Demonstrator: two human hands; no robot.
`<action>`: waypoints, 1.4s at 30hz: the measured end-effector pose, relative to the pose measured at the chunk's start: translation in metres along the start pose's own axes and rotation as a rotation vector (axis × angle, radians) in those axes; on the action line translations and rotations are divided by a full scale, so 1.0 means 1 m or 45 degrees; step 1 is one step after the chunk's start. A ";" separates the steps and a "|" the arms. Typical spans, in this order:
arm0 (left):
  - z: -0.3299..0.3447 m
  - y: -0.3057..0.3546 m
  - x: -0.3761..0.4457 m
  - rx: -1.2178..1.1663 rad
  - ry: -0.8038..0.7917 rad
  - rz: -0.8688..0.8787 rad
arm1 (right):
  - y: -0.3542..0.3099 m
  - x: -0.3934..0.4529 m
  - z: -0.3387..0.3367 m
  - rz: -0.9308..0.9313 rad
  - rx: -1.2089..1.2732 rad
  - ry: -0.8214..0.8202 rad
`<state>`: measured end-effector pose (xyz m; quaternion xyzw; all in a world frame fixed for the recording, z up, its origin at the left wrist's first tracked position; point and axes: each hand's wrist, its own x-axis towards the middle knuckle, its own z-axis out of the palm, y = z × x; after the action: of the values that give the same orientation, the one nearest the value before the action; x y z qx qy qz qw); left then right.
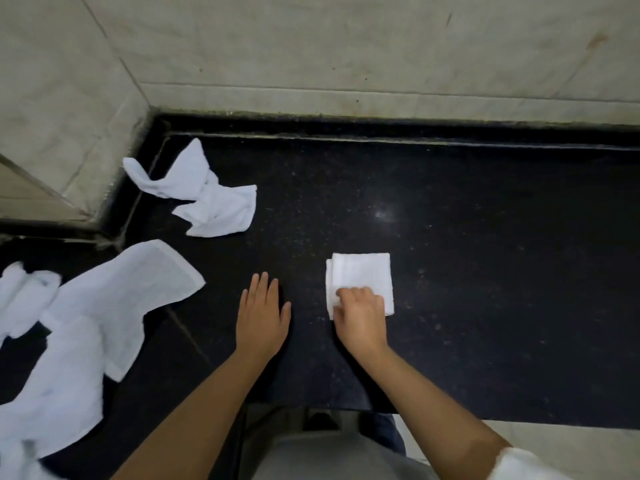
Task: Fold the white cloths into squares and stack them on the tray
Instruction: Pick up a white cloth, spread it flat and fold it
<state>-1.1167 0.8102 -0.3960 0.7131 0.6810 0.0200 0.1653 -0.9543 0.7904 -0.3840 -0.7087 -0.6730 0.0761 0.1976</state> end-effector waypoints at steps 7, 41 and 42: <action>0.013 -0.016 -0.017 -0.094 0.030 -0.009 | 0.017 -0.010 0.019 -0.183 0.002 0.027; 0.031 0.090 -0.004 0.280 0.352 0.952 | 0.114 -0.017 -0.063 -0.461 -0.280 -0.016; 0.030 0.104 -0.006 0.259 0.400 1.017 | 0.128 -0.021 -0.075 -0.441 -0.219 0.003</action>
<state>-1.0093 0.7958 -0.3958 0.9214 0.3672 0.1234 -0.0318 -0.8097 0.7540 -0.3686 -0.5966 -0.7888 -0.0176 0.1471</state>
